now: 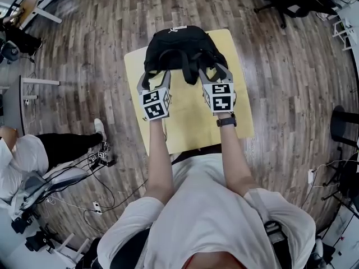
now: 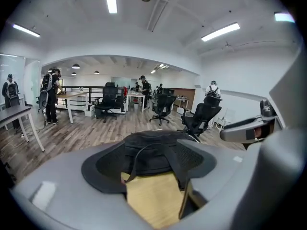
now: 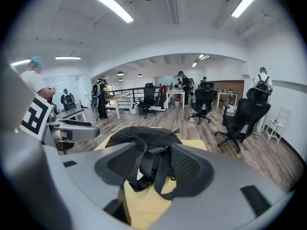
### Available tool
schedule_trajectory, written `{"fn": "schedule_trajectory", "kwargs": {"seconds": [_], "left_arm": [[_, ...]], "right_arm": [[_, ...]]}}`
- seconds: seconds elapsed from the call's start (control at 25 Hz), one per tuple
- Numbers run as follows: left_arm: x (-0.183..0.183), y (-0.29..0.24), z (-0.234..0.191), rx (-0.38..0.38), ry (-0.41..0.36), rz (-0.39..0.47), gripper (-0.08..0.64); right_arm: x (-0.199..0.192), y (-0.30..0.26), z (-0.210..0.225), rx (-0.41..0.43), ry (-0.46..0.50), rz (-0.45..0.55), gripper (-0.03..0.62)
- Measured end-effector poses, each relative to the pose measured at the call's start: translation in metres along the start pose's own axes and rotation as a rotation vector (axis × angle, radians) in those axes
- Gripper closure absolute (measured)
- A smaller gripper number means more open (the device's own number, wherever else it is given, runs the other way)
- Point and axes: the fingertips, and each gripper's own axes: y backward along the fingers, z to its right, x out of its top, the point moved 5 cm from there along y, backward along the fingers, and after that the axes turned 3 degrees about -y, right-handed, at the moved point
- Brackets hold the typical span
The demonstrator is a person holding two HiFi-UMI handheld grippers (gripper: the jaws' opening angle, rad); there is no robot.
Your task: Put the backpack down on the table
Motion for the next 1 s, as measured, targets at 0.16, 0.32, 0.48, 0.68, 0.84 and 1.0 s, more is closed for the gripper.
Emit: {"fn": "schedule_trajectory", "kwargs": {"seconds": [0.16,0.32,0.48,0.68,0.84,1.0], "left_arm": [[0.017,0.027,0.003,0.019,-0.016,0.066,0.264],[0.036,0.055,0.009,0.022,-0.035,0.139,0.282],[0.053,0.074,0.011,0.014,-0.048,0.186,0.308],[0.07,0.1,0.02,0.031,-0.048,0.24,0.365],[0.083,0.119,0.029,0.05,-0.093,0.273,0.399],[0.1,0.142,0.037,0.068,-0.114,0.355,0.439]], "right_arm": [[0.01,0.021,-0.012,0.006,0.014,0.054,0.36],[0.024,0.047,-0.019,-0.012,0.025,0.126,0.382],[0.044,0.068,-0.024,-0.049,0.025,0.205,0.418],[0.066,0.095,-0.032,-0.045,0.045,0.291,0.455],[0.079,0.118,-0.043,-0.037,0.068,0.351,0.483],[0.09,0.137,-0.054,-0.017,0.087,0.397,0.514]]}}
